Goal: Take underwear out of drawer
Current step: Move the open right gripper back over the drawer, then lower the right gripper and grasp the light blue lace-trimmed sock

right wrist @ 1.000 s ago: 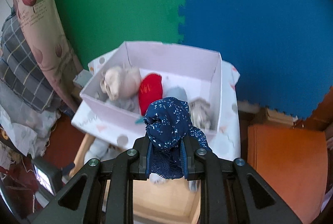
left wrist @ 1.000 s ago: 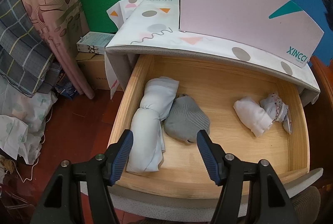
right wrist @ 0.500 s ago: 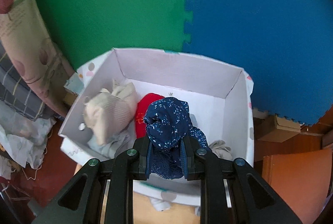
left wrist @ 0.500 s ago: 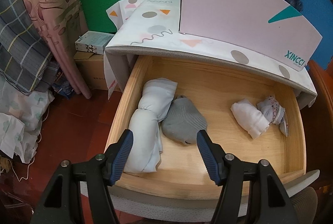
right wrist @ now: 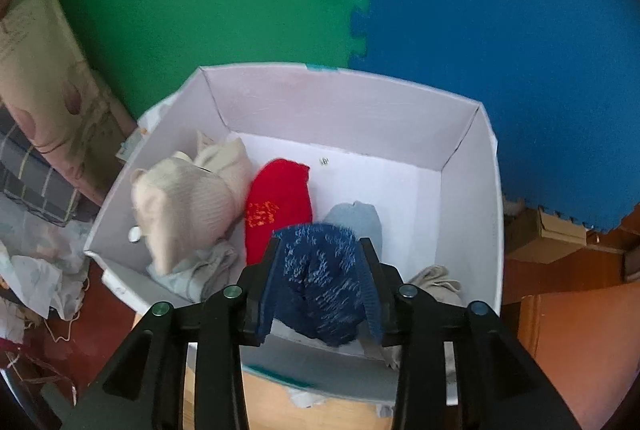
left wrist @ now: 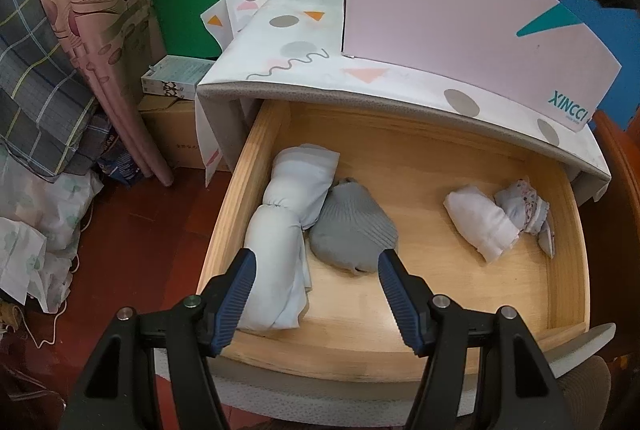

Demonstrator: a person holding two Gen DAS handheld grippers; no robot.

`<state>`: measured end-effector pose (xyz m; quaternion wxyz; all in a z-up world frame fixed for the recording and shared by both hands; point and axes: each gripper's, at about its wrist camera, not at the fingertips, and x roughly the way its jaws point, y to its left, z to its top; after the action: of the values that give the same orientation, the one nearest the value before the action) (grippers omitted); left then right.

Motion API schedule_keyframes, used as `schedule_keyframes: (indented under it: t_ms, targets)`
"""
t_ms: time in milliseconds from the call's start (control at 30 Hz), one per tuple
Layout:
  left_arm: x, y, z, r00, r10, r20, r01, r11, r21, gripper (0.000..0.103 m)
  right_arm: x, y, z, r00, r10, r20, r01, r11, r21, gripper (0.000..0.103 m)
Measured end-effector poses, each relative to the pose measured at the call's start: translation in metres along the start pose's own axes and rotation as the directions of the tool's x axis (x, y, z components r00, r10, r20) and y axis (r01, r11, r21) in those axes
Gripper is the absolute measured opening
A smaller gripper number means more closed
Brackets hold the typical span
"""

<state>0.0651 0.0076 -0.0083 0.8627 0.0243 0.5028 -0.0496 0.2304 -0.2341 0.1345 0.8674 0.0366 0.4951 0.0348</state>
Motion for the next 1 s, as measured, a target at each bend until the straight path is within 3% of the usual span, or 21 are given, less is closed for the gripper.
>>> schedule_keyframes:
  t_ms: [167, 400, 700, 1000]
  targets:
    - [0.001, 0.0, 0.0, 1.0, 0.024, -0.005, -0.024, 1.0, -0.002, 0.065, -0.042, 0.001, -0.025, 0.998, 0.047, 0.043, -0.044, 0.998, -0.05, 0.035]
    - [0.001, 0.0, 0.0, 0.998, 0.068, -0.003, -0.068, 0.998, -0.008, 0.065, -0.06, -0.011, -0.1, 0.998, 0.062, -0.002, -0.061, 0.991, -0.12, 0.035]
    - [-0.005, 0.008, -0.002, 0.991, 0.13, 0.024, -0.128, 0.99, -0.059, 0.065, -0.006, -0.035, -0.178, 0.984, 0.045, -0.175, -0.075, 0.982, -0.17, 0.035]
    - [-0.007, 0.015, -0.002, 0.99, 0.137, 0.027, -0.134, 0.986, -0.095, 0.065, 0.051, -0.031, -0.202, 0.975, -0.006, -0.221, -0.054, 0.964, -0.262, 0.035]
